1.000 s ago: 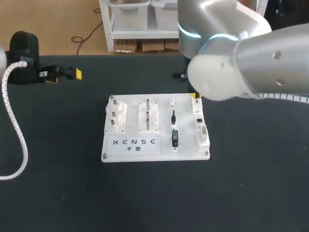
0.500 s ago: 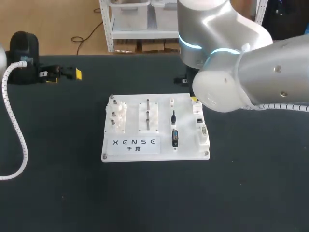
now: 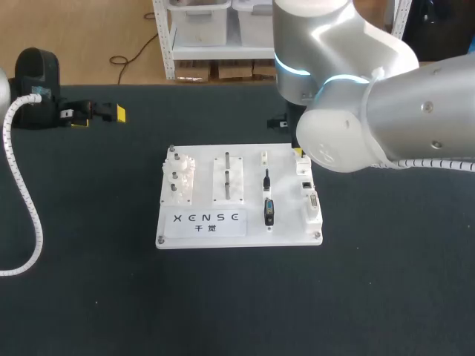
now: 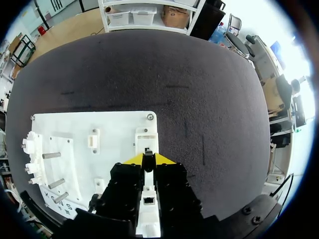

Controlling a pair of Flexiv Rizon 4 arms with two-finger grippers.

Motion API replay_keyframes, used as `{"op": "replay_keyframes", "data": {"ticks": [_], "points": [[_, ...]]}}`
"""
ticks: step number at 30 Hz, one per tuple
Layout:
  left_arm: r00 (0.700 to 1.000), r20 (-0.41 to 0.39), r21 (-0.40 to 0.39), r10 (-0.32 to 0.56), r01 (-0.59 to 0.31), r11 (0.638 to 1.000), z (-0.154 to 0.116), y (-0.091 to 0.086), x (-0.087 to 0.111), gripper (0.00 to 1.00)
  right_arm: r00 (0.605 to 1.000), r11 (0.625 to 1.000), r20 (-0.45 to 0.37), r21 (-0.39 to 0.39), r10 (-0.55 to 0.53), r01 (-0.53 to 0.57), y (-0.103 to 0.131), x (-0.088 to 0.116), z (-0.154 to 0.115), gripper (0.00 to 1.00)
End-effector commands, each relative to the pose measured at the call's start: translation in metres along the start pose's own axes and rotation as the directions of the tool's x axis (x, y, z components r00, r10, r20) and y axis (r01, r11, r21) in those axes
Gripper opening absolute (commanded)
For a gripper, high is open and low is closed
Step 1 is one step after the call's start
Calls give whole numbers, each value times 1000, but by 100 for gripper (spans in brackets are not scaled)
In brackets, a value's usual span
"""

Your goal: Insert the USB connector, Ethernet cable, and multi-pin plug into their matching sockets one by one.

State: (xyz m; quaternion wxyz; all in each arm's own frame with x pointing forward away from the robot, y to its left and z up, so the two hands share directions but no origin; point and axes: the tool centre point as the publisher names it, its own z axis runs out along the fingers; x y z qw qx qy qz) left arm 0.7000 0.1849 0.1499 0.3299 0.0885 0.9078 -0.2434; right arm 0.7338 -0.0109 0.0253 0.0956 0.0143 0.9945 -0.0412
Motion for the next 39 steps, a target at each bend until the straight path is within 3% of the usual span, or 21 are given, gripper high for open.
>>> {"op": "replay_keyframes", "data": {"ticks": [1,39], "points": [[1000,0,0,0,0,1000,0,0,0,100,1000,1000,7,2,-1,1,1,0,2,0],[1000,0,0,0,0,1000,0,0,0,100,999,1000,-17,-2,30,-30,0,7,-3,0]]}}
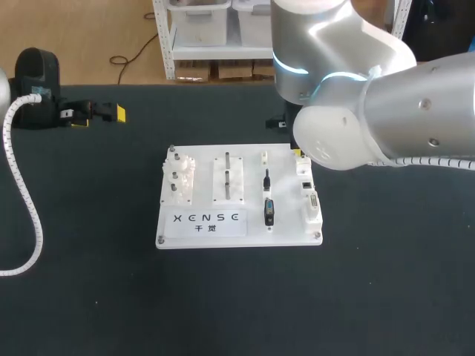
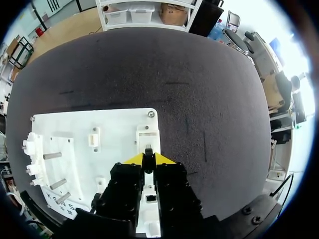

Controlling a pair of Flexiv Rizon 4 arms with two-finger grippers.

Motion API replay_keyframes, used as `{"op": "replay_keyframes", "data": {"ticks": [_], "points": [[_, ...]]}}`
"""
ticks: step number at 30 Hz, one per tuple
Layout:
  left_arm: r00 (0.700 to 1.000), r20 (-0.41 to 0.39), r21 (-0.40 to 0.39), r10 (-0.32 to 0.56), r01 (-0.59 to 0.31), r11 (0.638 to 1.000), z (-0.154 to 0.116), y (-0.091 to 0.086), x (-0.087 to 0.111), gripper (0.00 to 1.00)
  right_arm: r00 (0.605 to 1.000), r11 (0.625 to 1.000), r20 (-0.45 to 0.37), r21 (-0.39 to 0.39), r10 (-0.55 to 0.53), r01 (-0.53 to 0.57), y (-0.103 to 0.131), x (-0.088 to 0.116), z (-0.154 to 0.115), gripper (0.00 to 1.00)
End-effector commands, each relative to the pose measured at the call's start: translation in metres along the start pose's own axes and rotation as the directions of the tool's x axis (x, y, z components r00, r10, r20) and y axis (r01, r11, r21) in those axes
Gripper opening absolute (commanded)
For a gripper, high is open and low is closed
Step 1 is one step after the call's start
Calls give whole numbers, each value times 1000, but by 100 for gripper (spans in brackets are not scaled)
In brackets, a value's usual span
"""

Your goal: Insert the USB connector, Ethernet cable, and multi-pin plug into their matching sockets one by one.

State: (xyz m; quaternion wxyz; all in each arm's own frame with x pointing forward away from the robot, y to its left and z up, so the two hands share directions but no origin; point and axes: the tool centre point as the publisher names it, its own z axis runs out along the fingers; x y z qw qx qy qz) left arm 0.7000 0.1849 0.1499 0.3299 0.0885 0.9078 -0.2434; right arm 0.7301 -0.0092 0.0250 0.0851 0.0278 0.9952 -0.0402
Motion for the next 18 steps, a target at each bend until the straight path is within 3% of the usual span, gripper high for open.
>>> {"op": "replay_keyframes", "data": {"ticks": [1,18], "points": [[1000,0,0,0,0,1000,0,0,0,100,1000,1000,6,-4,4,-4,-1,3,-2,0],[1000,0,0,0,0,1000,0,0,0,100,1000,1000,2,0,18,-18,-2,0,2,0]]}}
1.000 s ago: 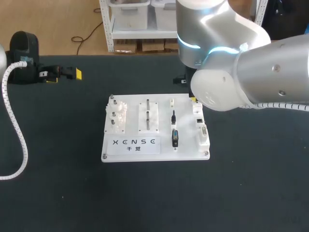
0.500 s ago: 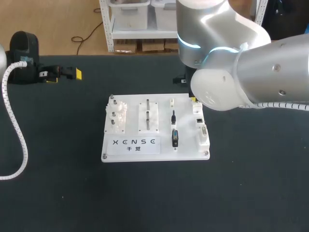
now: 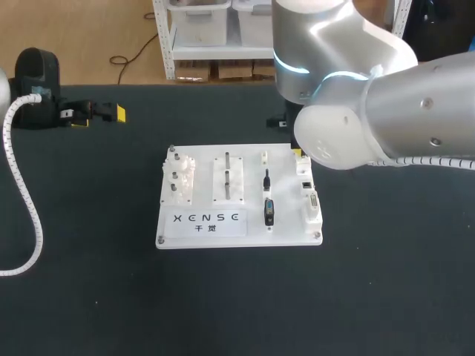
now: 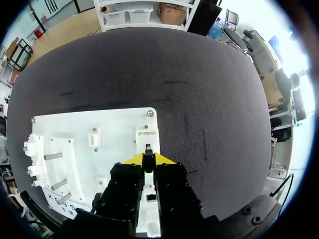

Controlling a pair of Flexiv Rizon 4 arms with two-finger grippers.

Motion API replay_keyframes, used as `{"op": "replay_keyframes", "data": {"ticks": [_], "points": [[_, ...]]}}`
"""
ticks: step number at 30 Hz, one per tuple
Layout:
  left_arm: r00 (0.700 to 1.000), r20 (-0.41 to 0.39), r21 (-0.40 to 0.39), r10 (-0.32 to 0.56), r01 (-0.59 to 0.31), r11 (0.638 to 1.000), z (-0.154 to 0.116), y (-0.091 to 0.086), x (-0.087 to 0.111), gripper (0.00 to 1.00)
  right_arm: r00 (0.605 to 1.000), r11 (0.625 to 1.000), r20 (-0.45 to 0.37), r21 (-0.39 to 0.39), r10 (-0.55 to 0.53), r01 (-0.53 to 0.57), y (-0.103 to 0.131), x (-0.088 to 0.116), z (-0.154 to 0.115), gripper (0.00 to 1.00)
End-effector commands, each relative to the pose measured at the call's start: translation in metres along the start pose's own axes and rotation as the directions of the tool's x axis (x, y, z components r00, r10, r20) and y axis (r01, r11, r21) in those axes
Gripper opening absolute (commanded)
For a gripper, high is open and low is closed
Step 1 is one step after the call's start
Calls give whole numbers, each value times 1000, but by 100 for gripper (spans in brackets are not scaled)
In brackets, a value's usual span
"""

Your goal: Insert the USB connector, Ethernet cable, and multi-pin plug into their matching sockets one by one.

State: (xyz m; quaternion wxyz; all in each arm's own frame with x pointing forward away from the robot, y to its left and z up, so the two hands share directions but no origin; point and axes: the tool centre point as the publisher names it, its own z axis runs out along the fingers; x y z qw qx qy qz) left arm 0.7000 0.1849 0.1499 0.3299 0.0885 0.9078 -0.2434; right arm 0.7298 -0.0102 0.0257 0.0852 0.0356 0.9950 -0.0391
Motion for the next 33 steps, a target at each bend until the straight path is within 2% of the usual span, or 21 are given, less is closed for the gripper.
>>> {"op": "replay_keyframes", "data": {"ticks": [1,33], "points": [[1000,0,0,0,0,1000,0,0,0,100,1000,1000,3,2,2,-2,-1,0,3,0],[1000,0,0,0,0,1000,0,0,0,100,1000,1000,-10,6,-2,2,5,-3,9,0]]}}
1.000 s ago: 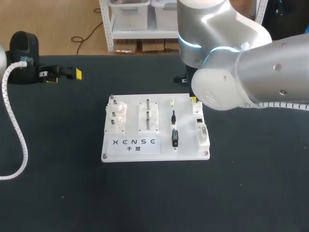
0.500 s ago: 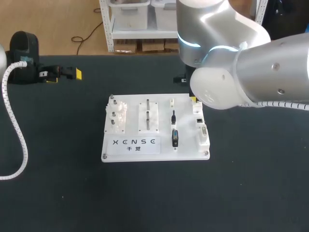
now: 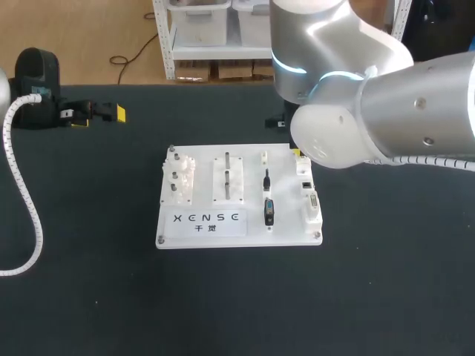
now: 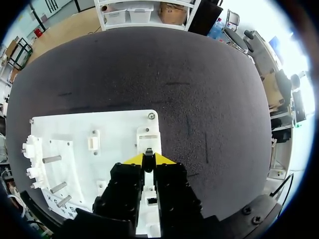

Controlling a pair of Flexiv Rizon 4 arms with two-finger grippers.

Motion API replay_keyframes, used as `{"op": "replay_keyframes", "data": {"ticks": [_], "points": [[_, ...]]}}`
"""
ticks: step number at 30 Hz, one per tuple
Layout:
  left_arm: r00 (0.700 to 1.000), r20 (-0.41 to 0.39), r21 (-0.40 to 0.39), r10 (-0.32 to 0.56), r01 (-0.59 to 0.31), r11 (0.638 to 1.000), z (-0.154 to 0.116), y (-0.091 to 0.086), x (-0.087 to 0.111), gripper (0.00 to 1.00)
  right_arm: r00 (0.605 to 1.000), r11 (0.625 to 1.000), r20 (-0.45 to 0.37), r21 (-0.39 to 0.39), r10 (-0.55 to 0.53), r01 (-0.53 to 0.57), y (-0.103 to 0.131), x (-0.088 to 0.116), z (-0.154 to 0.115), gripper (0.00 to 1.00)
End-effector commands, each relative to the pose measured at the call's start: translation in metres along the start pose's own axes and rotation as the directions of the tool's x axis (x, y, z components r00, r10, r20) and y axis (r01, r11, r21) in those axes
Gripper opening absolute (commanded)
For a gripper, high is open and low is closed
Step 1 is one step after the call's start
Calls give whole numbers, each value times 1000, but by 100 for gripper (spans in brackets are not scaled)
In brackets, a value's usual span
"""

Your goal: Insert the USB connector, Ethernet cable, and multi-pin plug into their matching sockets one by one.

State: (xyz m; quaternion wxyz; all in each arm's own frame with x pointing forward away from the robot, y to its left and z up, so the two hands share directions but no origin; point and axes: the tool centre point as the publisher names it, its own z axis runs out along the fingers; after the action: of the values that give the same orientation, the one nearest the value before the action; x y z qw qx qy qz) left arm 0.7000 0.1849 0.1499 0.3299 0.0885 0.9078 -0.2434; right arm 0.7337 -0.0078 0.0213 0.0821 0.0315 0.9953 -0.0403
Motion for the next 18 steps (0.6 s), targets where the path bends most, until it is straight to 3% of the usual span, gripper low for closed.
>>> {"op": "replay_keyframes", "data": {"ticks": [1,18], "points": [[1000,0,0,0,0,1000,0,0,0,100,1000,1000,-5,4,8,-8,2,0,4,0],[1000,0,0,0,0,1000,0,0,0,100,996,999,-78,22,41,-39,-9,4,31,0]]}}
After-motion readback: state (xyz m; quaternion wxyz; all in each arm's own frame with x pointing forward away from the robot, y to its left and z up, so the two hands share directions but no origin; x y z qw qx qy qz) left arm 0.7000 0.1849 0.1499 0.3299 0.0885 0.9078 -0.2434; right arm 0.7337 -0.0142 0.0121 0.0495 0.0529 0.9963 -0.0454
